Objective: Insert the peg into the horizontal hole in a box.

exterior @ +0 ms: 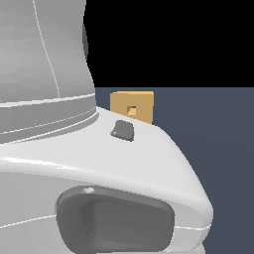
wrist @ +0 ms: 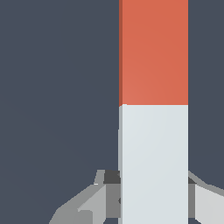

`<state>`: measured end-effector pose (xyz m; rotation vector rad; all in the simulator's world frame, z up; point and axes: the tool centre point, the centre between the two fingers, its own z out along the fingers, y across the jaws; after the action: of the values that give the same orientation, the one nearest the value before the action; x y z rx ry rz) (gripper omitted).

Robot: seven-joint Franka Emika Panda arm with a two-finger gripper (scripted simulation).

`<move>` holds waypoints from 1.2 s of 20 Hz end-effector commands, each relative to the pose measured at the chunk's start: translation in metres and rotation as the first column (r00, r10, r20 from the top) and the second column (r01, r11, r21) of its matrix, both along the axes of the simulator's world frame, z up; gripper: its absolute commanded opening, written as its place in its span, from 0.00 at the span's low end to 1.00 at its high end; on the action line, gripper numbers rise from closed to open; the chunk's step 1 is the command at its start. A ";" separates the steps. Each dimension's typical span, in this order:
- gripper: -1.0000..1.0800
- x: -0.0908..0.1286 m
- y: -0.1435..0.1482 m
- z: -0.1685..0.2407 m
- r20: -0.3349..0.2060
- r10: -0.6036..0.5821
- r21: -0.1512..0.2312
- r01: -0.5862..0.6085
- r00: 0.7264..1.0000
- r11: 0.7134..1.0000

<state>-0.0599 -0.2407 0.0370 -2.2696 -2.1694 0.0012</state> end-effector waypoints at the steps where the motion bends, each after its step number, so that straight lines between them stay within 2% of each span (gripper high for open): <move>1: 0.00 0.003 0.029 0.007 0.002 -0.010 0.000 0.010 1.000 1.000; 16: 0.00 0.029 0.200 0.046 0.002 -0.078 -0.001 0.078 0.997 0.997; 24: 0.00 0.044 0.264 0.061 0.002 -0.104 -0.001 0.104 0.995 0.995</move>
<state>-0.0191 0.0134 0.0948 -2.3733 -2.0572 0.0013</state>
